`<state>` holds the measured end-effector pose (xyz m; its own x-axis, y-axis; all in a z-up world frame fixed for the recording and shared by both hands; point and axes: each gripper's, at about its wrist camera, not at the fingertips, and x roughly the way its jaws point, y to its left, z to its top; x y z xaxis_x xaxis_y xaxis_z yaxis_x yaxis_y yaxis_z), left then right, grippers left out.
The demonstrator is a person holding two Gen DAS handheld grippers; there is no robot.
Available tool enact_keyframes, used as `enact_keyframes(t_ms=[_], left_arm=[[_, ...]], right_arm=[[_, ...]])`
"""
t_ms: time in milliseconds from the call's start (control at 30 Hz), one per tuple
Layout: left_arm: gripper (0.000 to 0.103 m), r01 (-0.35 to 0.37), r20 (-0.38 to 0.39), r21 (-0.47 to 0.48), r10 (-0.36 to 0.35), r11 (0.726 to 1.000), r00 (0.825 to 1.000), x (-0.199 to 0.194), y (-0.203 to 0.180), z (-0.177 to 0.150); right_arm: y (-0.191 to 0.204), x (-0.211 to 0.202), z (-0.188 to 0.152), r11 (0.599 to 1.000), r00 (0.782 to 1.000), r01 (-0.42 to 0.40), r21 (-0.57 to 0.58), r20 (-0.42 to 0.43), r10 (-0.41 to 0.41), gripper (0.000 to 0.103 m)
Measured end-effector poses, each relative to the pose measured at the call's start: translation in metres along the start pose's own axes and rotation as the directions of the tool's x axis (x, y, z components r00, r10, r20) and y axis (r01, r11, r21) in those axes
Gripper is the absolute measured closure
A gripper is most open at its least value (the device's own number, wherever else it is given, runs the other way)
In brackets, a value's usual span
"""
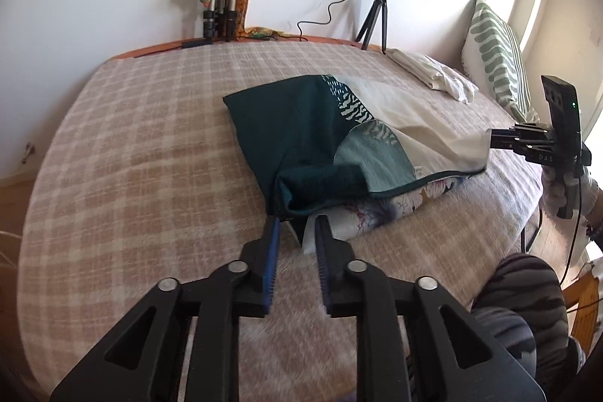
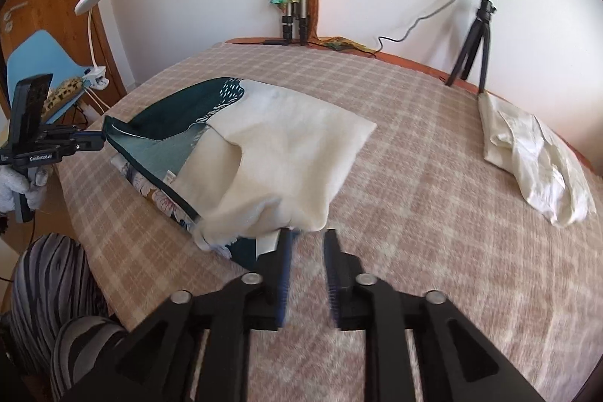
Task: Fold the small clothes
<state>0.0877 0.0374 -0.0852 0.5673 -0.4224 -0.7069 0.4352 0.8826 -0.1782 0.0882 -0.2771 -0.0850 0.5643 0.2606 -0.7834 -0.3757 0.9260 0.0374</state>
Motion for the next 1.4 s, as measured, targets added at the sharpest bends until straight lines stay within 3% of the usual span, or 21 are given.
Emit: enact_keyframes(t_ms=[100, 200, 300, 367, 500, 567, 633, 733, 800, 900, 1000, 1033, 1067, 1200, 1400], left_arm=[[0.085, 0.014, 0.014, -0.007, -0.014, 1.0, 1.0, -0.014, 0.001, -0.003], [0.084, 0.026, 0.043, -0.008, -0.025, 1.0, 0.999, -0.022, 0.002, 0.004], [0.083, 0.035, 0.074, -0.038, -0.032, 0.999, 0.997, -0.021, 0.005, 0.015], [0.083, 0.042, 0.088, -0.066, -0.036, 0.997, 0.995, -0.017, 0.008, 0.022], [0.083, 0.072, 0.022, -0.089, -0.07, 0.993, 0.997, 0.014, 0.011, 0.033], [0.083, 0.078, -0.038, -0.094, -0.081, 0.993, 0.996, 0.031, 0.01, 0.03], [0.083, 0.096, -0.088, -0.063, -0.101, 0.993, 0.991, 0.04, 0.001, 0.022], [0.083, 0.09, -0.169, 0.007, -0.088, 0.996, 0.982, 0.048, -0.011, 0.001], [0.083, 0.077, -0.175, 0.034, -0.07, 0.996, 0.982, 0.045, -0.012, -0.014], [0.083, 0.072, -0.194, 0.034, -0.065, 0.997, 0.979, 0.037, -0.009, -0.018], [0.083, 0.08, -0.188, 0.006, -0.078, 0.997, 0.979, 0.026, -0.002, -0.013], [0.083, 0.082, -0.169, -0.001, -0.081, 0.997, 0.982, 0.02, -0.001, -0.008], [0.083, 0.081, -0.15, -0.003, -0.081, 0.997, 0.985, 0.015, 0.0, -0.003], [0.083, 0.071, -0.052, -0.029, -0.072, 0.997, 0.996, 0.01, 0.0, 0.032], [0.083, 0.03, -0.008, -0.04, -0.03, 0.999, 1.0, 0.053, -0.013, 0.088]], right_arm=[[-0.009, -0.012, -0.01, 0.999, 1.0, -0.014, 0.046, 0.005, 0.014, 0.072], [-0.024, -0.021, -0.015, 0.984, 0.996, -0.086, 0.158, 0.028, 0.083, 0.07], [-0.037, -0.017, -0.015, 0.943, 0.985, -0.175, 0.283, 0.061, 0.164, 0.069], [-0.046, -0.01, -0.016, 0.896, 0.971, -0.237, 0.376, 0.082, 0.223, 0.063], [-0.053, 0.008, -0.018, 0.828, 0.957, -0.285, 0.483, 0.088, 0.278, 0.055], [-0.052, 0.022, -0.018, 0.815, 0.954, -0.281, 0.507, 0.055, 0.295, 0.057], [-0.049, 0.03, -0.018, 0.806, 0.946, -0.292, 0.514, 0.033, 0.321, 0.083], [-0.039, 0.031, -0.016, 0.836, 0.945, -0.285, 0.469, -0.008, 0.327, 0.101], [-0.035, 0.027, -0.013, 0.876, 0.959, -0.238, 0.419, -0.043, 0.281, 0.102], [-0.037, 0.025, -0.012, 0.886, 0.962, -0.221, 0.408, -0.06, 0.267, 0.102], [-0.027, 0.018, -0.002, 0.926, 0.965, -0.192, 0.324, -0.108, 0.238, 0.093], [-0.025, 0.014, 0.002, 0.938, 0.969, -0.175, 0.299, -0.118, 0.219, 0.074], [-0.026, 0.008, 0.005, 0.943, 0.973, -0.173, 0.285, -0.101, 0.209, 0.07], [-0.028, -0.009, 0.037, 0.957, 0.986, -0.166, 0.24, 0.016, 0.167, 0.072], [-0.012, 0.021, 0.103, 0.967, 0.982, -0.171, 0.191, 0.106, 0.153, 0.079]])
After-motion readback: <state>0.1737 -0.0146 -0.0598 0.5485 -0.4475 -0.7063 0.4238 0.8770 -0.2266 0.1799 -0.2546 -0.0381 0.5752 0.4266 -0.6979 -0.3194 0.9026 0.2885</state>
